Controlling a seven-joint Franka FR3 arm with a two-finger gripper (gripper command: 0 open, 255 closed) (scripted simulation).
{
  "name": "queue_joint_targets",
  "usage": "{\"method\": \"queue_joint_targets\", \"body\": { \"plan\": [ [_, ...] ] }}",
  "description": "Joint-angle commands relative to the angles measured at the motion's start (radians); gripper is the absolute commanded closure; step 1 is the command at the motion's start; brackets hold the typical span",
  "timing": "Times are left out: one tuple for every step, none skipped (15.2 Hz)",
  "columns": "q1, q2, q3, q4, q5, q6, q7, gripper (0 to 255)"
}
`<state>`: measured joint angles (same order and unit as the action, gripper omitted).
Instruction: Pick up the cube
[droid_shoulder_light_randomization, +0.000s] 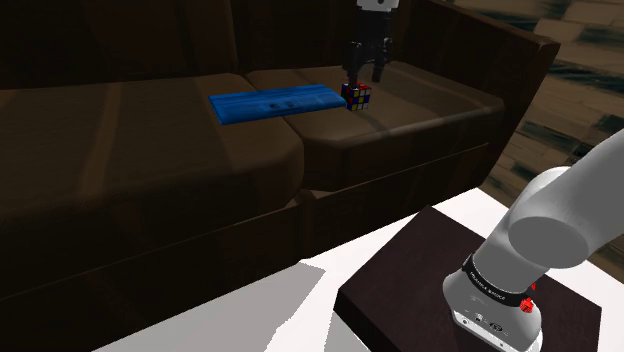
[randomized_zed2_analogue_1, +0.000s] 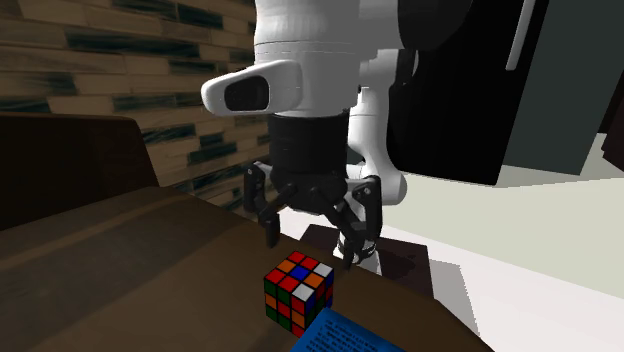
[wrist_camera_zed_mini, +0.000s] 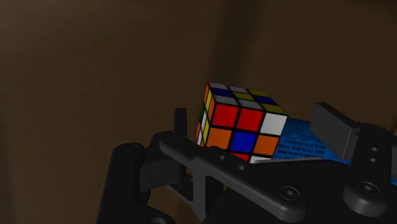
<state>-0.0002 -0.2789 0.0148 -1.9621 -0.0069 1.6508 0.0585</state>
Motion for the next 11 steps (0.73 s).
{"method": "queue_joint_targets", "body": {
  "plan": [
    [-0.001, 0.052, -0.001, 0.052, 0.003, -0.007, 0.004, 0],
    [-0.001, 0.050, -0.001, 0.037, 0.003, 0.007, 0.004, 0],
    [-0.001, 0.049, -0.001, 0.022, 0.003, 0.020, 0.005, 0],
    [-0.001, 0.048, -0.001, 0.007, 0.003, 0.034, 0.005, 0],
    [-0.001, 0.047, -0.001, -0.007, 0.003, 0.047, 0.005, 0],
    [-0.001, 0.046, -0.001, -0.021, 0.003, 0.061, 0.005, 0],
    [-0.001, 0.046, -0.001, -0.035, 0.003, 0.074, 0.005, 0],
    [-0.001, 0.046, -0.001, -0.056, 0.003, 0.095, 0.005, 0],
    [-0.001, 0.046, -0.001, -0.056, 0.003, 0.095, 0.005, 0],
    [-0.001, 0.046, -0.001, -0.056, 0.003, 0.095, 0.005, 0],
    [-0.002, 0.046, -0.002, -0.056, 0.003, 0.095, 0.004, 255]
  ]
}}
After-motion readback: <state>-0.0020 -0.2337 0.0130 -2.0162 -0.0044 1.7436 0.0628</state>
